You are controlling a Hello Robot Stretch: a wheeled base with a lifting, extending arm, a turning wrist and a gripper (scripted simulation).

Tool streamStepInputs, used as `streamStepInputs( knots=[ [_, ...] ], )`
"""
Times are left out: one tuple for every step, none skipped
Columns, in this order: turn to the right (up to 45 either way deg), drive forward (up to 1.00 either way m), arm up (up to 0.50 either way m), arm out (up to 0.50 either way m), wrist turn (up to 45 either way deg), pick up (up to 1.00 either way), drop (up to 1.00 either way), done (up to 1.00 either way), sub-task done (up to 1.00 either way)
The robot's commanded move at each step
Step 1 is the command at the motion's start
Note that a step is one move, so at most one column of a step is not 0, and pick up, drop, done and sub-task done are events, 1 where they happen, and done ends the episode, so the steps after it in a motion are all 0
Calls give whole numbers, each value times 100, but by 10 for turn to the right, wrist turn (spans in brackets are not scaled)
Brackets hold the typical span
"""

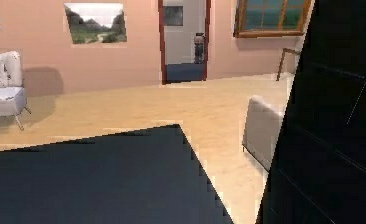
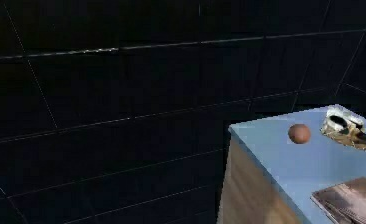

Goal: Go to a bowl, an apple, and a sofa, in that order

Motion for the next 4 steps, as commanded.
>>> streamStepInputs(
  knots=[
    [0, 10, 0, 0, 0, 0, 0, 0, 0],
    [-450, 0, 0, 0, 0, 0, 0, 0, 0],
    [-450, 0, 0, 0, 0, 0, 0, 0, 0],
    [-450, 0, 0, 0, 0, 0, 0, 0, 0]
  ],
)
